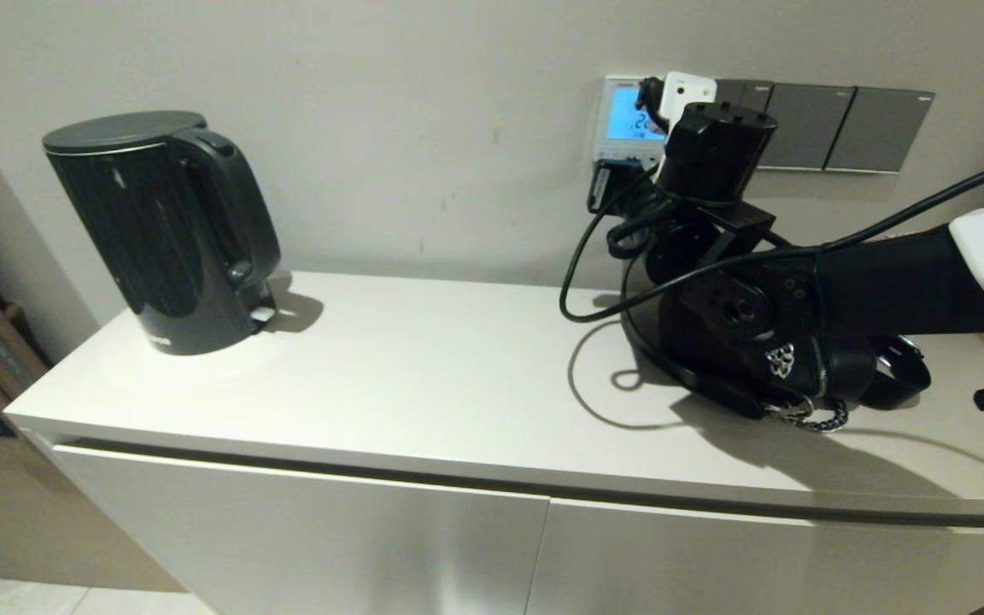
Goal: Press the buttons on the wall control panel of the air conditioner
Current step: Press the temperature increase button
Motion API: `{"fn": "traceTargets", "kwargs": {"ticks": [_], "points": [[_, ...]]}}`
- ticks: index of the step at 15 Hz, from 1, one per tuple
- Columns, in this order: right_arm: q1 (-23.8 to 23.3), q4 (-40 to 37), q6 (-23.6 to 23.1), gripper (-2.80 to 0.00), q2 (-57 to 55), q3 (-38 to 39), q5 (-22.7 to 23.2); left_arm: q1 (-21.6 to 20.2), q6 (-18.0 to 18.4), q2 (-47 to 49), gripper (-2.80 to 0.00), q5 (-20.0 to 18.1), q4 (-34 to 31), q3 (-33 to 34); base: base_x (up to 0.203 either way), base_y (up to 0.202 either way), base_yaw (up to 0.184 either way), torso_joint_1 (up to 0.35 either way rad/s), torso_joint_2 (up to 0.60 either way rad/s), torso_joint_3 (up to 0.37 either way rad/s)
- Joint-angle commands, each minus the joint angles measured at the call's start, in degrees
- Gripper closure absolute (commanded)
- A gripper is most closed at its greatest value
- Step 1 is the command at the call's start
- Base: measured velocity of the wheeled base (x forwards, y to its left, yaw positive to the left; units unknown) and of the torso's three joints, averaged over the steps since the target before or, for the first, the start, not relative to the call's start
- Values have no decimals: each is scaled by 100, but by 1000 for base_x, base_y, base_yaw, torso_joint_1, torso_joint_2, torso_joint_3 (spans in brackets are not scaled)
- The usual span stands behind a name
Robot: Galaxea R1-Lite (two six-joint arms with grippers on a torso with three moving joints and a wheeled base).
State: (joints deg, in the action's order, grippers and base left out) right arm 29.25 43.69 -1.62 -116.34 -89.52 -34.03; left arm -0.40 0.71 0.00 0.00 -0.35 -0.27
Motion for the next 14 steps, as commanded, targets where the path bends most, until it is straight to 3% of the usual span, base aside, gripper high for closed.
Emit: {"fn": "traceTargets", "kwargs": {"ticks": [1,14], "points": [[-15,25,-5,0,-48,-74,-25,-4,0,9,0,0,0,0,0,0,0,0,0,0],[20,52,-5,0,-10,-4,-33,5,0,9,0,0,0,0,0,0,0,0,0,0]]}}
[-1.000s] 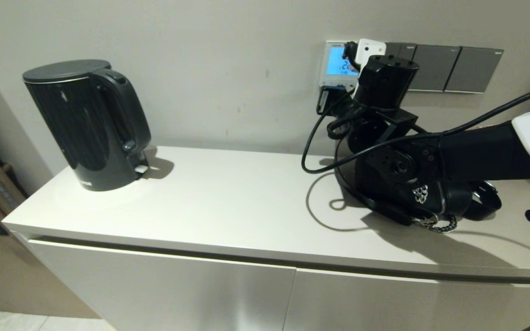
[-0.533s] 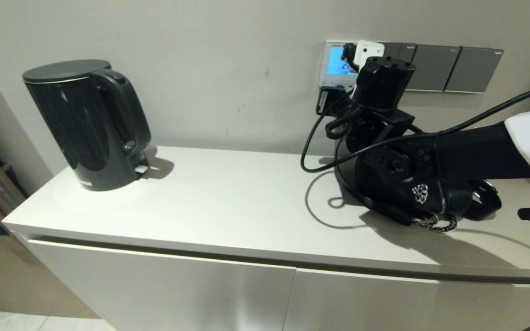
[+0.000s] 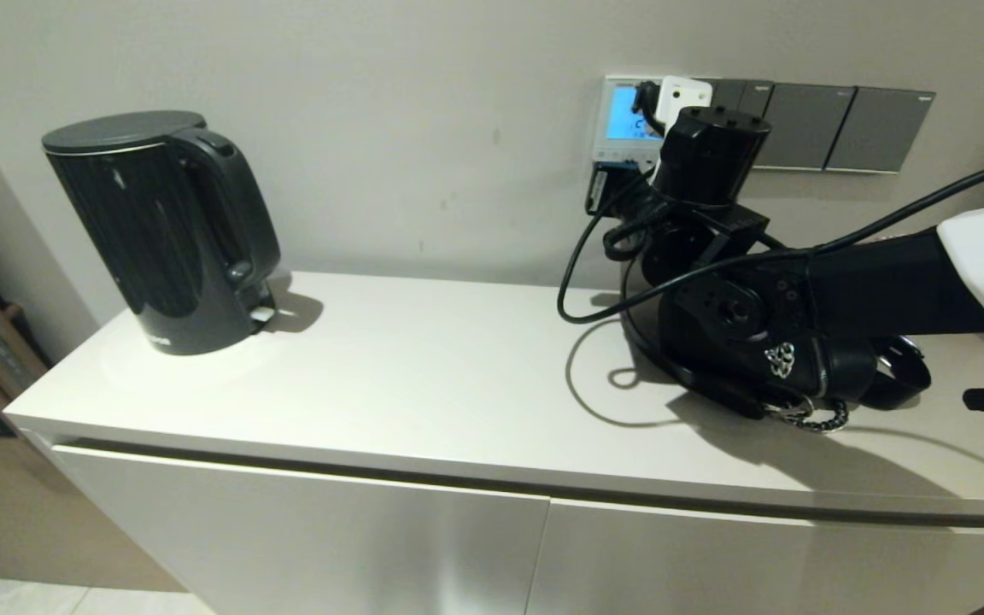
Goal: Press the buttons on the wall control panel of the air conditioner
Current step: Press the temperature increase button
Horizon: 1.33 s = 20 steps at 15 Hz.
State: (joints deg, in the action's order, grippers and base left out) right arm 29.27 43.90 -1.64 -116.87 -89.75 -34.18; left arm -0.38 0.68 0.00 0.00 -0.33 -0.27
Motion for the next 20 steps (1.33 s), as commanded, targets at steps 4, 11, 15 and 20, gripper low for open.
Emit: {"fn": "traceTargets", "kwargs": {"ticks": [4,11,15,20], "points": [[44,24,-3,0,58,11,-19,3,2,9,0,2,-2,0,0,0,0,0,0,0],[30,22,-12,0,-138,-114,-6,0,2,9,0,3,-2,0,0,0,0,0,0,0],[-9,22,-3,0,-213,-175,-10,3,2,9,0,0,-2,0,0,0,0,0,0,0],[7,39,5,0,-140,-167,-20,-5,2,9,0,0,-2,0,0,0,0,0,0,0]]}}
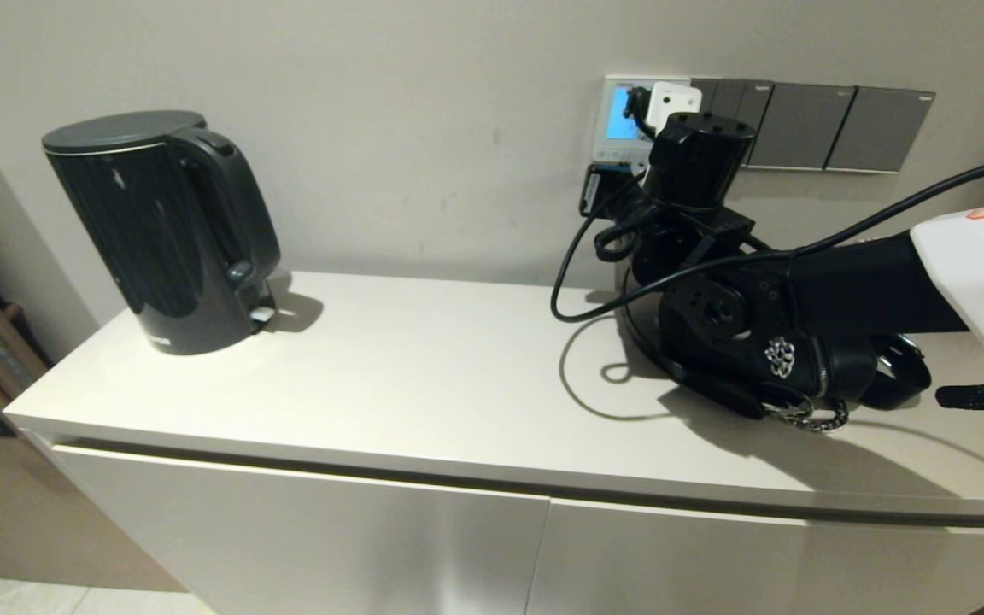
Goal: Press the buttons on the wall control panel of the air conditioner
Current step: Press the temperature increase button
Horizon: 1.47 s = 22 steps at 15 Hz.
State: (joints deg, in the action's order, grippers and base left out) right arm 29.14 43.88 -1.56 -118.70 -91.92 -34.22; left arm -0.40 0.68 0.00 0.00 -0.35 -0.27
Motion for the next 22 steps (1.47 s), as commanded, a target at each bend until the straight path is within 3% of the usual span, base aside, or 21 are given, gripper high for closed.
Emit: {"fn": "traceTargets", "kwargs": {"ticks": [1,22], "points": [[46,126,-16,0,63,83,-23,3,2,9,0,0,0,0,0,0,0,0,0,0],[40,243,-116,0,-74,-27,-14,5,2,9,0,0,0,0,0,0,0,0,0,0]]}}
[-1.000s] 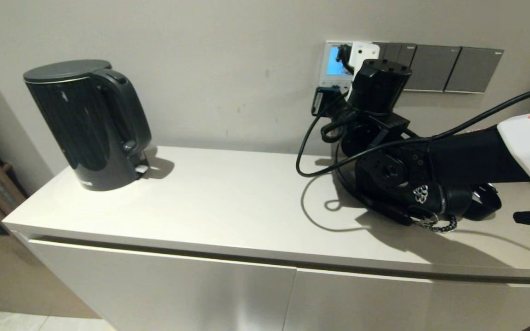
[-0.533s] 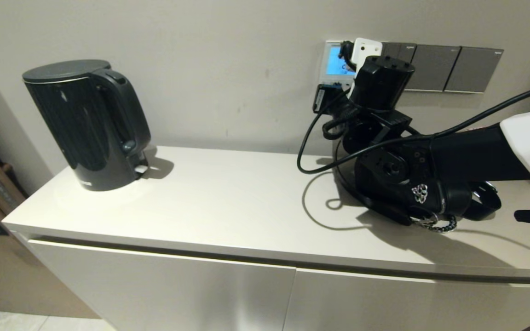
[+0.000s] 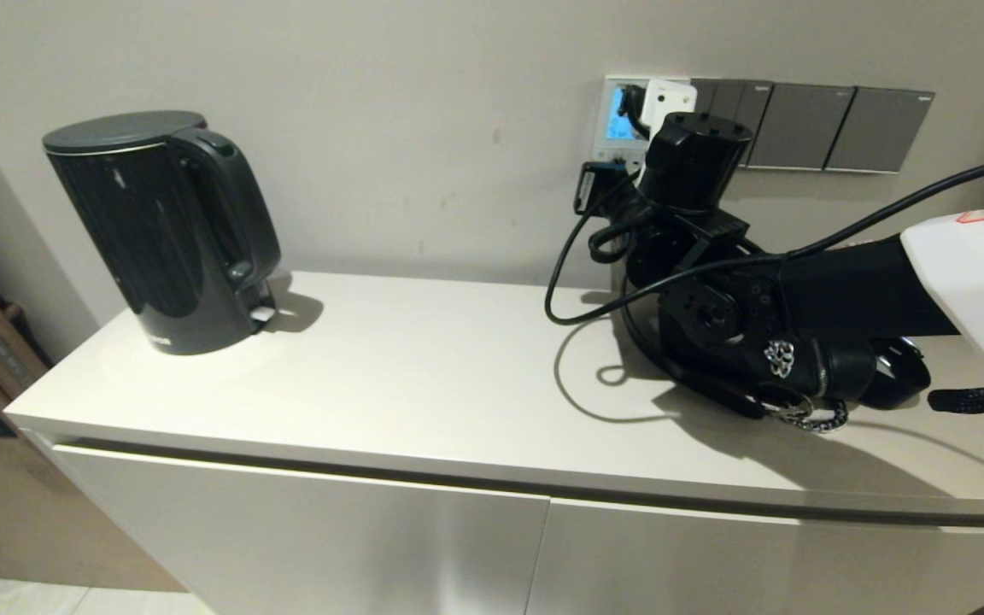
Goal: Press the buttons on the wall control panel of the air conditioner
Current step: Press the temperature increase button
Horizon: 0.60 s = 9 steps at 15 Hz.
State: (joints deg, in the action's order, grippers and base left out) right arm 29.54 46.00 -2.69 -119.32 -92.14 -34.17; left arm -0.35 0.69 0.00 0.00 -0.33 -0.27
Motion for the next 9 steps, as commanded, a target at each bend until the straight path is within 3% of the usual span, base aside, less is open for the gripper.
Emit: {"fn": "traceTargets", "kwargs": {"ticks": [1,9], "points": [[-1,32,-3,0,0,-6,-20,-6,1,9,0,0,-2,0,0,0,0,0,0,0],[61,67,-3,0,216,191,-28,-4,1,9,0,0,-2,0,0,0,0,0,0,0]]}}
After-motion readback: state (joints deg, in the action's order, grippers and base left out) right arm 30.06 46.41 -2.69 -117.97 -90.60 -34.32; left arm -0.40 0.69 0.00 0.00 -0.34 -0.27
